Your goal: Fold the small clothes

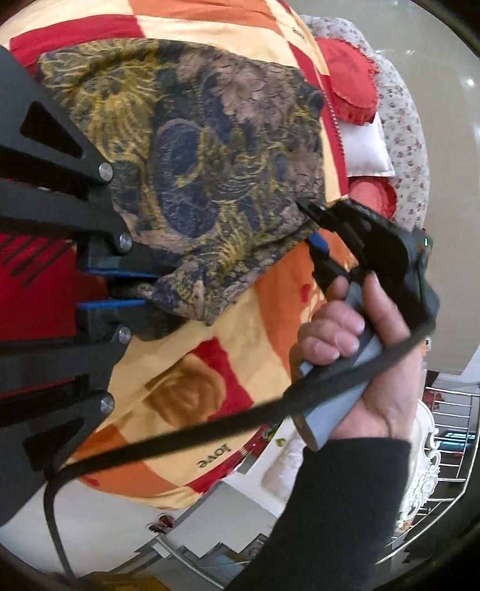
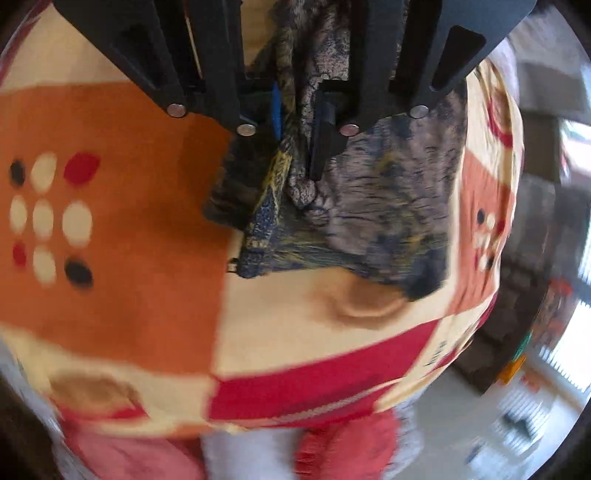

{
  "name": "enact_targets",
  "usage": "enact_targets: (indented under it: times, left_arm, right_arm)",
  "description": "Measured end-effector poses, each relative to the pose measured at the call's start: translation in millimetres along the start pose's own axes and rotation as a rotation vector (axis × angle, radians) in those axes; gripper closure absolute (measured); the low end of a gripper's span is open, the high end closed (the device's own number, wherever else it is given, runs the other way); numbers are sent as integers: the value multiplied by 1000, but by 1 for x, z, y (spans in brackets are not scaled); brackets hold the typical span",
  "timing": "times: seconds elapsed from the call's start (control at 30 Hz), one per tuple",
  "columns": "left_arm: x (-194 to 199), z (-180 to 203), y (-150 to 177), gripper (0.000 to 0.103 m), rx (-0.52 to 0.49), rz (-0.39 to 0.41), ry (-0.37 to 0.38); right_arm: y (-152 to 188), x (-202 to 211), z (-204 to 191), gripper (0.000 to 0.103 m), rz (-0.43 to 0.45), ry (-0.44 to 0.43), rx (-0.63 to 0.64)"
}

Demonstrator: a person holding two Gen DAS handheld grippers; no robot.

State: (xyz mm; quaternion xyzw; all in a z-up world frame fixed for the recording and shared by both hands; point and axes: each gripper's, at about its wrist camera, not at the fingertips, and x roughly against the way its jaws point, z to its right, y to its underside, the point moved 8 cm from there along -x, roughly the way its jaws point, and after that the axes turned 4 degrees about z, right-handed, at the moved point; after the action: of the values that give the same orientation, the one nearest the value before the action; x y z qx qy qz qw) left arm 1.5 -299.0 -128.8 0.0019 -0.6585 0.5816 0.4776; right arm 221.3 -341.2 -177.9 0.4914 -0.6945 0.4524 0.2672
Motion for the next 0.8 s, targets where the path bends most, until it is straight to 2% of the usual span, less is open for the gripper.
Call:
enact_targets:
  times: [0.03,0.1,0.2,0.27,0.33,0.37,0.4,0.43,0.47,0.57,0.63,0.7,0.77,0.8]
  left_arm:
    - [4,1,3,92,-5,-9,14]
    - [19,1,9,87,-28,-20,31]
    - [49,-10,13,75,-51,-3,12]
    - [70,-31,8,68,-29,42,-32]
    - [82,-57,0,64,22,80,-85]
    - [81,-71,-3,64,62,84,-114]
    - [77,-88,-5,72,117,78,-141]
    - [70,-100,-4,81,159,66,-153]
    - [55,-113,2,98,199,25,-168]
    - [23,-125,35,101,273,-77,-150]
    - [26,-123,39,101,253,-42,-151]
    - [28,-122,39,101,257,-51,-148]
    - [33,-123,31,101,259,-71,-142]
    - [36,-123,25,101,260,-72,-132]
  right_arm:
    - [4,1,6,66,5,-18,-37]
    - [9,12,15,66,37,-49,-88]
    - [14,44,19,66,123,-21,-87]
    - [23,72,10,66,198,17,-23]
    - [44,96,-20,66,271,26,125]
    - [64,104,-46,66,299,1,233]
    - [78,107,-60,66,312,-24,293]
    - [97,107,-77,66,323,-42,358]
    - [112,102,-88,66,330,-18,401]
    - [154,66,-84,68,260,62,406]
    - [177,34,-64,72,192,124,372]
    - [184,37,-55,73,301,90,332]
    - [186,40,-53,73,300,75,300]
    - [185,42,-54,73,267,75,300]
